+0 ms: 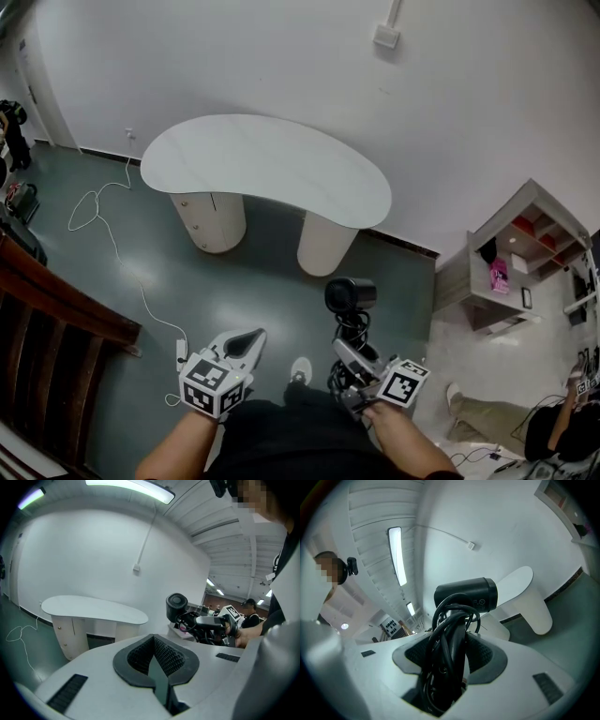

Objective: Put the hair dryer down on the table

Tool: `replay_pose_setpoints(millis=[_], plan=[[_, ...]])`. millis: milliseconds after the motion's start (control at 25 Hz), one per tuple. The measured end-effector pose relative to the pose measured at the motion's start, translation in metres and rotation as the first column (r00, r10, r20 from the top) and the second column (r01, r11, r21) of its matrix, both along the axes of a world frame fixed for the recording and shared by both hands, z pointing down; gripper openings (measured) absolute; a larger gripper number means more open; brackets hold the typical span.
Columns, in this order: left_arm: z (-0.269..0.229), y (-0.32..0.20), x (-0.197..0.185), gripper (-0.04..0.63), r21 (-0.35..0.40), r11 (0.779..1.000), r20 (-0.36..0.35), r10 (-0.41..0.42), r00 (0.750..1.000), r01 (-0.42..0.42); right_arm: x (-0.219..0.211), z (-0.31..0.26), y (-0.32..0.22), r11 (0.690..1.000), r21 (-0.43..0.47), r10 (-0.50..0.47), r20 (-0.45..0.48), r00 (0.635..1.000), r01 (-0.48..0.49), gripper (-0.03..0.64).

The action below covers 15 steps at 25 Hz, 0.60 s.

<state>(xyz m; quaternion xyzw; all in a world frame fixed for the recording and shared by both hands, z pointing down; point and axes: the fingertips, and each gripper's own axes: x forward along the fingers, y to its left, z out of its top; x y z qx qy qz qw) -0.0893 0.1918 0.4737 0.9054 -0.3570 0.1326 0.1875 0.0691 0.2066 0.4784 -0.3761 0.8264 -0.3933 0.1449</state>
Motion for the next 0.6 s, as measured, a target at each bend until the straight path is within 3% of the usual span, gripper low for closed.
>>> replay_pose_setpoints(millis=[160, 600], plan=[[-0.015, -0.043, 0.016, 0.011, 0.026, 1.000, 0.005, -0.018, 1.000, 0.017, 0.014, -0.009, -0.043, 1.000, 0.023, -0.018, -0.022, 1.000, 0.019, 0.209], [-0.003, -0.117, 0.060, 0.011, 0.010, 0.999, 0.040, -0.052, 0.998, 0.052, 0.060, -0.002, -0.113, 0.998, 0.036, -0.054, -0.047, 0.997, 0.056, 0.207]])
